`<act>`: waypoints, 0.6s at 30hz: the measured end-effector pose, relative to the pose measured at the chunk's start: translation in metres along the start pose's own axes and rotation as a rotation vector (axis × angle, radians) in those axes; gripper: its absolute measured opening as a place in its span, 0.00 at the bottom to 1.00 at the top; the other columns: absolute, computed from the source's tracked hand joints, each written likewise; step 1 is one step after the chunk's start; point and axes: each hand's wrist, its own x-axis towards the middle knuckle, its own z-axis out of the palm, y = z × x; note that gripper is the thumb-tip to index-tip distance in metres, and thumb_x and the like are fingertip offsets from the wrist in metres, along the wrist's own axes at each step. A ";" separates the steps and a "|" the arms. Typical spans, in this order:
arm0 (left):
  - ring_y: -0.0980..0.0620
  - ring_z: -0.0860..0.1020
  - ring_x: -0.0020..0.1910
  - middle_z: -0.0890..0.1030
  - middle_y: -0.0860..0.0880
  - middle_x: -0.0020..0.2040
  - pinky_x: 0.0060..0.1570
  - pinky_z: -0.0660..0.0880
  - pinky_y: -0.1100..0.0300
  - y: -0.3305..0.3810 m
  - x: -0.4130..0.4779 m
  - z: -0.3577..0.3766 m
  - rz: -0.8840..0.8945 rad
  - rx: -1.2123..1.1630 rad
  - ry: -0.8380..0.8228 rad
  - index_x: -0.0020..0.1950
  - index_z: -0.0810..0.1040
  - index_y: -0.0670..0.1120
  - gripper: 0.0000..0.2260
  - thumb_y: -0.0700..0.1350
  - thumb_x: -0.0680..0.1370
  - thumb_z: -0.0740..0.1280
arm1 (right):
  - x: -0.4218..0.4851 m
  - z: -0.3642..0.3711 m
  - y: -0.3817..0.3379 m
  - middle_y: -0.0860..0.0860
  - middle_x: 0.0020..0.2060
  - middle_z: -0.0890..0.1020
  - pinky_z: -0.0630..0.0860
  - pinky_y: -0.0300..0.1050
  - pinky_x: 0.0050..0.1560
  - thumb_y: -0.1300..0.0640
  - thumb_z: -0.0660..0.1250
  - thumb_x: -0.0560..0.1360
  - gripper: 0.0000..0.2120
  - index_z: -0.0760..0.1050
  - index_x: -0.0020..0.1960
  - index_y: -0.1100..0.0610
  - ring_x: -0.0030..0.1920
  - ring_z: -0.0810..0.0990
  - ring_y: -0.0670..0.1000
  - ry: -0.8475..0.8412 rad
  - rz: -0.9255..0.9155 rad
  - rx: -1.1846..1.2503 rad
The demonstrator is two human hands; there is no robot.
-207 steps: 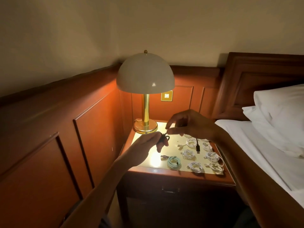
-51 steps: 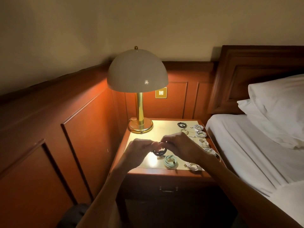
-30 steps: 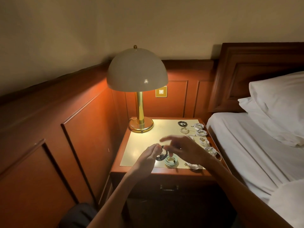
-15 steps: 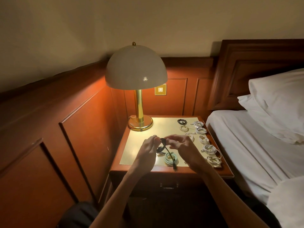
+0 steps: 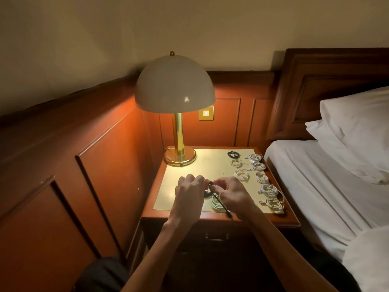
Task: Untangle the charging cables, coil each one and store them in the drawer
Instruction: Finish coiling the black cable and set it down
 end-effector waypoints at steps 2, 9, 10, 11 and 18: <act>0.54 0.74 0.43 0.83 0.46 0.45 0.39 0.75 0.62 0.003 0.002 0.002 -0.055 -0.034 0.055 0.52 0.84 0.44 0.13 0.50 0.79 0.64 | 0.001 0.002 -0.001 0.50 0.47 0.86 0.77 0.34 0.43 0.56 0.66 0.81 0.08 0.83 0.54 0.58 0.48 0.83 0.48 0.058 -0.012 -0.055; 0.56 0.74 0.41 0.83 0.45 0.45 0.39 0.67 0.72 0.011 0.004 0.005 -0.225 -0.189 0.163 0.52 0.85 0.41 0.09 0.45 0.78 0.70 | 0.006 0.008 -0.005 0.52 0.47 0.86 0.80 0.41 0.47 0.56 0.67 0.80 0.08 0.83 0.54 0.57 0.45 0.84 0.49 0.200 -0.048 -0.266; 0.55 0.74 0.41 0.84 0.45 0.45 0.39 0.67 0.71 0.010 0.004 0.007 -0.236 -0.186 0.172 0.52 0.85 0.41 0.09 0.45 0.78 0.70 | 0.006 0.010 -0.004 0.52 0.47 0.87 0.80 0.39 0.46 0.56 0.67 0.80 0.08 0.83 0.54 0.58 0.45 0.84 0.49 0.214 -0.063 -0.283; 0.55 0.74 0.42 0.84 0.45 0.45 0.39 0.68 0.70 0.009 0.004 0.008 -0.250 -0.188 0.172 0.51 0.85 0.41 0.09 0.45 0.78 0.70 | 0.006 0.012 -0.004 0.52 0.47 0.87 0.79 0.37 0.45 0.56 0.68 0.80 0.08 0.83 0.55 0.58 0.45 0.85 0.49 0.234 -0.083 -0.299; 0.56 0.82 0.43 0.84 0.49 0.47 0.45 0.78 0.66 0.003 0.005 0.008 -0.451 -0.621 0.017 0.47 0.82 0.51 0.09 0.47 0.82 0.62 | 0.000 0.019 -0.002 0.50 0.41 0.86 0.79 0.31 0.36 0.58 0.74 0.75 0.11 0.78 0.56 0.53 0.38 0.85 0.45 0.374 -0.228 -0.213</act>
